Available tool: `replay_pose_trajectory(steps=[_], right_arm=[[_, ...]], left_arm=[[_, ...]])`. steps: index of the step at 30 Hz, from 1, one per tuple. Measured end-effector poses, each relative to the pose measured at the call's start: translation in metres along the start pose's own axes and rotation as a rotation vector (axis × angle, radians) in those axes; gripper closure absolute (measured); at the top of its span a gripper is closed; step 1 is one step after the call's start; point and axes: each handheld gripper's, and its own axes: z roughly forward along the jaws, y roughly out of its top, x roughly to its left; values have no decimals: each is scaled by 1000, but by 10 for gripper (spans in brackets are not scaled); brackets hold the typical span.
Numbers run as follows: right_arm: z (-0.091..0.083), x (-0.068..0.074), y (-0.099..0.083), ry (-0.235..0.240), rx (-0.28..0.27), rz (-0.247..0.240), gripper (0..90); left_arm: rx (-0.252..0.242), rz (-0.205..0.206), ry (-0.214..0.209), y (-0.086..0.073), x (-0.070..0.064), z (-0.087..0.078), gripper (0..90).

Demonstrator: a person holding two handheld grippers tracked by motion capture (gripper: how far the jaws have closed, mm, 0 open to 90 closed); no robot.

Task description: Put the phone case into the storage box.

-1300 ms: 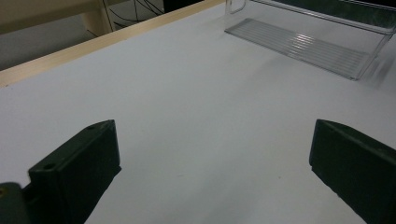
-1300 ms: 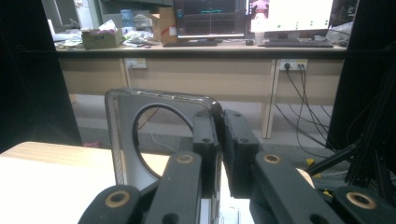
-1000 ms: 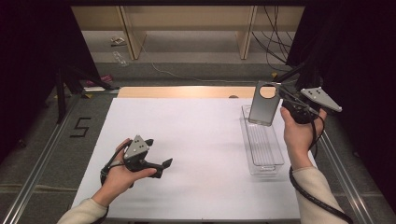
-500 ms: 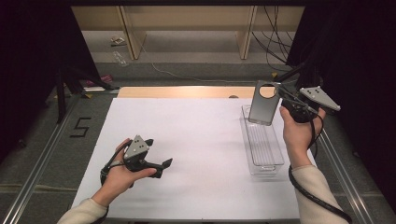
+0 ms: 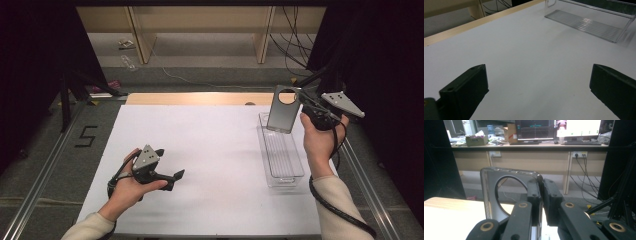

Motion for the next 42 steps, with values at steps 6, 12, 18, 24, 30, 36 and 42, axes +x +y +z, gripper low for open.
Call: replay_pose_trajectory(steps=[6, 12, 18, 24, 30, 36, 42], right_arm=[[2, 0, -1, 0, 1, -4, 846], [4, -1, -1, -2, 2, -7, 846], [6, -2, -1, -6, 4, -5, 846], [8, -2, -1, -5, 3, -6, 845], [8, -3, -1, -8, 2, -3, 845], [11, -3, -2, -8, 9, -6, 845], [13, -3, -3, -8, 10, -9, 845]], left_arm=[[0, 0, 0, 0, 0, 0, 13], [0, -1, 1, 0, 0, 0, 13], [0, -1, 1, 0, 0, 0, 13], [0, -1, 0, 0, 0, 0, 13], [-1, 0, 0, 0, 0, 0, 14], [0, -1, -2, 0, 0, 0, 15], [0, -3, -2, 0, 0, 0, 15]])
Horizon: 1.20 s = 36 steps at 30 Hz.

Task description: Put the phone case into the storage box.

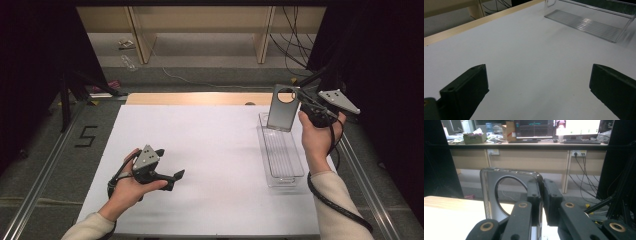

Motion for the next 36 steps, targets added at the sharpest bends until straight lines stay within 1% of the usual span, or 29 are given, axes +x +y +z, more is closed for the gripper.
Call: replay_pose_trajectory(steps=[13, 17, 36], right_arm=[[8, -1, -3, -8, 10, -7, 845], [12, 0, -3, -1, 15, -5, 845], [22, 3, -3, -5, 30, -10, 845]], left_arm=[[3, -1, 0, 0, 0, 1, 15], [3, -1, 0, 0, 0, 0, 15], [2, -1, 0, 0, 1, 0, 15]])
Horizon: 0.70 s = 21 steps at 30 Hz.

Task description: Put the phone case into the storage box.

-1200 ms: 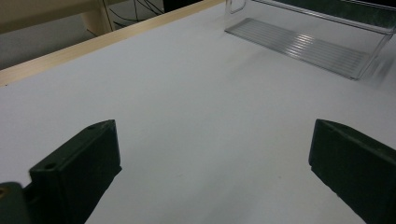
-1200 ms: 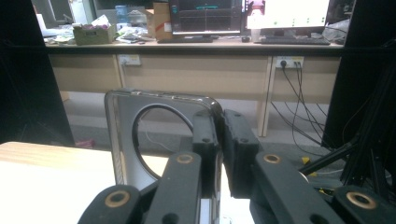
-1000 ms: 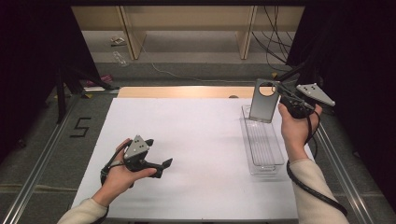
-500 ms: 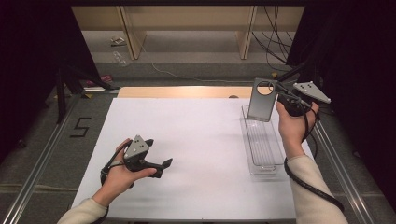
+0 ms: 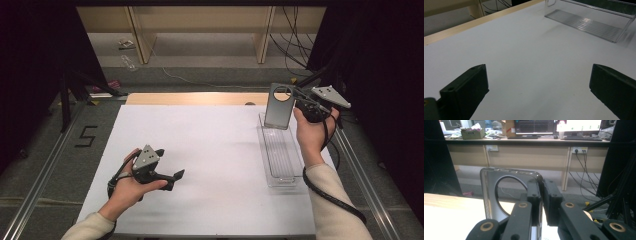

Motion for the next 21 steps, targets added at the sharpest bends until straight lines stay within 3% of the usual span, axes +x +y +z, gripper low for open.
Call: replay_pose_trajectory(steps=[21], right_arm=[[12, -1, -2, -10, 25, -6, 846]], left_arm=[[0, -1, -1, 0, 0, 0, 15]])
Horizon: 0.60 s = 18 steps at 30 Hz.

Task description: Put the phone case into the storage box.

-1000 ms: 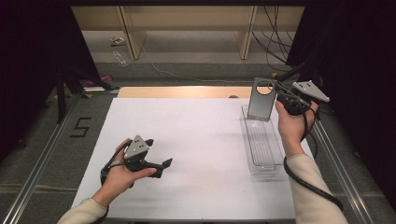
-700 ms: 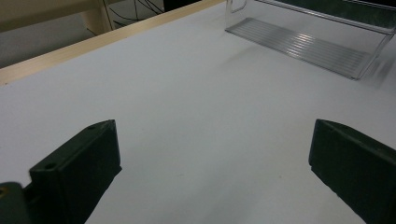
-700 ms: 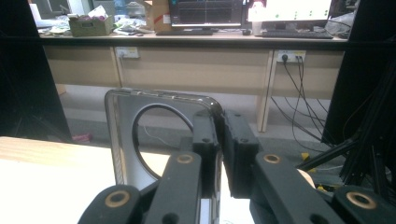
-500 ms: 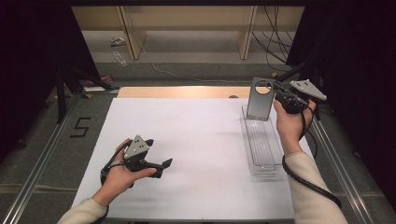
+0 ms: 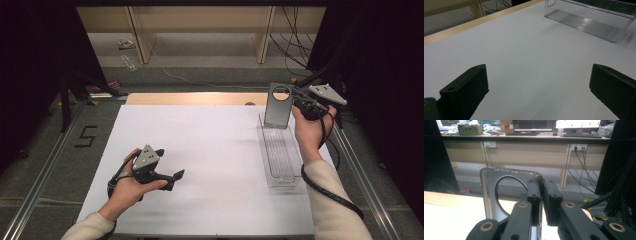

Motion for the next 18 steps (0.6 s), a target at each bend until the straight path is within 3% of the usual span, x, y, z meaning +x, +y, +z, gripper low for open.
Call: replay_pose_trajectory(steps=[18], right_arm=[[12, -2, -5, -8, 22, -3, 846]], left_arm=[[-1, -1, 0, 0, 0, 0, 15]])
